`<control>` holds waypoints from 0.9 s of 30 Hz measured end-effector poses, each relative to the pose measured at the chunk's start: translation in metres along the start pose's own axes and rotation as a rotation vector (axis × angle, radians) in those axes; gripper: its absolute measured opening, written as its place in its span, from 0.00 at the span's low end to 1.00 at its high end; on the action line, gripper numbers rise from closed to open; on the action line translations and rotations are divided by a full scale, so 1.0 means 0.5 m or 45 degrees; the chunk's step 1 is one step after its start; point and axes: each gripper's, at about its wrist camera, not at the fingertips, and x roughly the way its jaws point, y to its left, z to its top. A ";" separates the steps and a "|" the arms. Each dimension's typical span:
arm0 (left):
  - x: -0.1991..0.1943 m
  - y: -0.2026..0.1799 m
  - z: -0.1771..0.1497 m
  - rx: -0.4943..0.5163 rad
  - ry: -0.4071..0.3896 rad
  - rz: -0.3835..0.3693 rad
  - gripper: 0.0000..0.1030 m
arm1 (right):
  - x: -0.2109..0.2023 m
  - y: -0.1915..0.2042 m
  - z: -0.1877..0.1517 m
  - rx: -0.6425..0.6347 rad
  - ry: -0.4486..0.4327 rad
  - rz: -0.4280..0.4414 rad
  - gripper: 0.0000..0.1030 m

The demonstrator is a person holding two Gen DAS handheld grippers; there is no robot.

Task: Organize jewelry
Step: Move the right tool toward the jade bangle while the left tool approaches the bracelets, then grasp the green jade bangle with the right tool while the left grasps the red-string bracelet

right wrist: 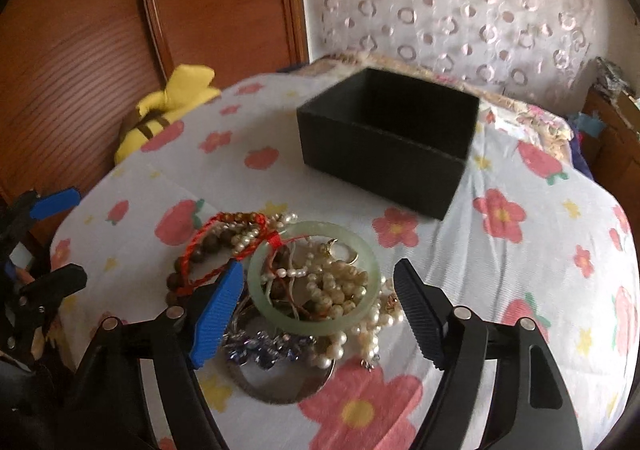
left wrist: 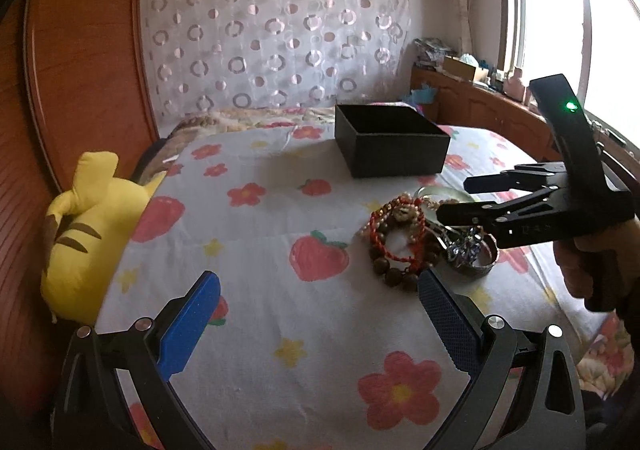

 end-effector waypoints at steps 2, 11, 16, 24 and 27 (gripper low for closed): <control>0.010 0.004 -0.004 -0.001 0.019 -0.006 0.93 | 0.012 -0.001 0.002 -0.007 0.025 0.003 0.77; 0.023 -0.002 -0.008 0.004 0.061 -0.029 0.93 | 0.019 -0.013 0.009 -0.001 0.038 0.053 0.73; 0.025 -0.009 -0.009 -0.006 0.070 -0.060 0.93 | -0.016 -0.027 0.010 0.022 -0.032 0.060 0.72; 0.045 -0.025 0.008 -0.023 0.069 -0.158 0.93 | -0.110 -0.048 -0.008 0.036 -0.147 0.025 0.72; 0.050 -0.036 0.019 -0.014 0.065 -0.209 0.82 | -0.133 -0.053 -0.041 0.046 -0.150 0.007 0.73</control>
